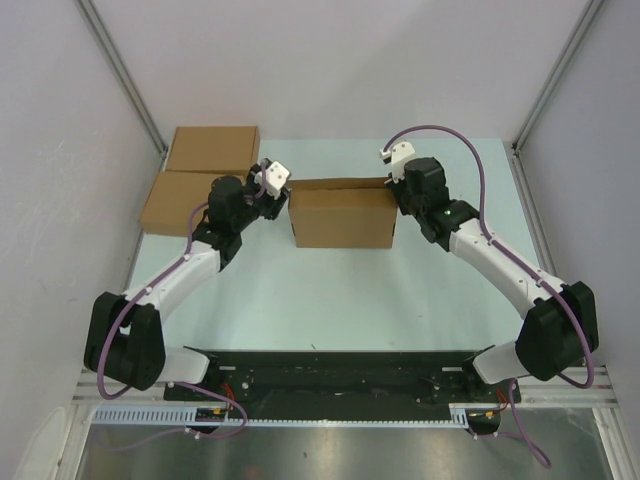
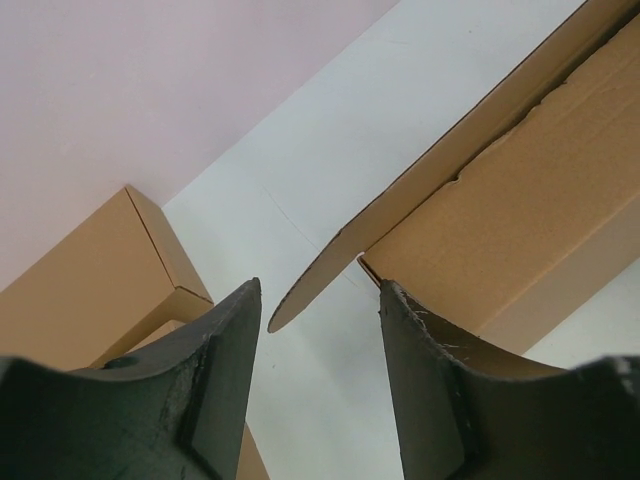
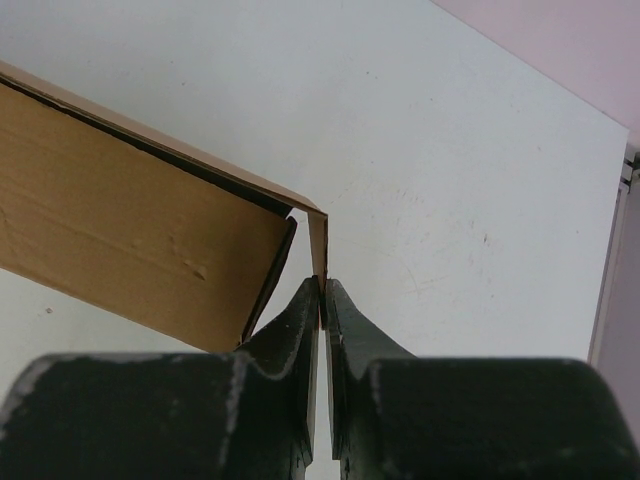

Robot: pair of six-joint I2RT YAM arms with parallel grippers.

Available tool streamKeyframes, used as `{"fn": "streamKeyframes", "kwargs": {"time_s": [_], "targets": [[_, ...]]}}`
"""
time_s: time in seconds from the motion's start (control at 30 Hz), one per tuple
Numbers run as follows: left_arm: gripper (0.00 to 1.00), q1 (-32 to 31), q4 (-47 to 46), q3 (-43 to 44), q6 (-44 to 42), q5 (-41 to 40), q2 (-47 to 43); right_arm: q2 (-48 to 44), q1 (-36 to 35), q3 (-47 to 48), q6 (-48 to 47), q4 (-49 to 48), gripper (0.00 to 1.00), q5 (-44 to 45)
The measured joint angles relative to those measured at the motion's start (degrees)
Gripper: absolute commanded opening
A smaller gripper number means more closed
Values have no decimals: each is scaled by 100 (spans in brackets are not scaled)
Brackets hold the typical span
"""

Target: Fold the paper box

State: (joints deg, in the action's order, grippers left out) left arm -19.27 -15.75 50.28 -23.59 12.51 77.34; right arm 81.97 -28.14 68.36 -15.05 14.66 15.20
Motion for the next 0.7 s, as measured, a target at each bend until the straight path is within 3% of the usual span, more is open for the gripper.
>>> {"fn": "streamKeyframes", "kwargs": {"time_s": [0.2,0.3,0.37,0.5,0.7], "targets": [[21,4,4,55,-4,26,4,0,-20,0,0,7,8,35],[15,7,-2,92,-35,22,24,0,-20,-2,0,7,8,72],[16,7,0,92,-44,26,31,-2,-20,-2,0,7,8,85],[32,7,0,92,-37,31,35,-2,-26,-2,0,7,8,90],[39,4,-4,94,-20,129,79,-22,-39,-2,0,4,7,90]]}}
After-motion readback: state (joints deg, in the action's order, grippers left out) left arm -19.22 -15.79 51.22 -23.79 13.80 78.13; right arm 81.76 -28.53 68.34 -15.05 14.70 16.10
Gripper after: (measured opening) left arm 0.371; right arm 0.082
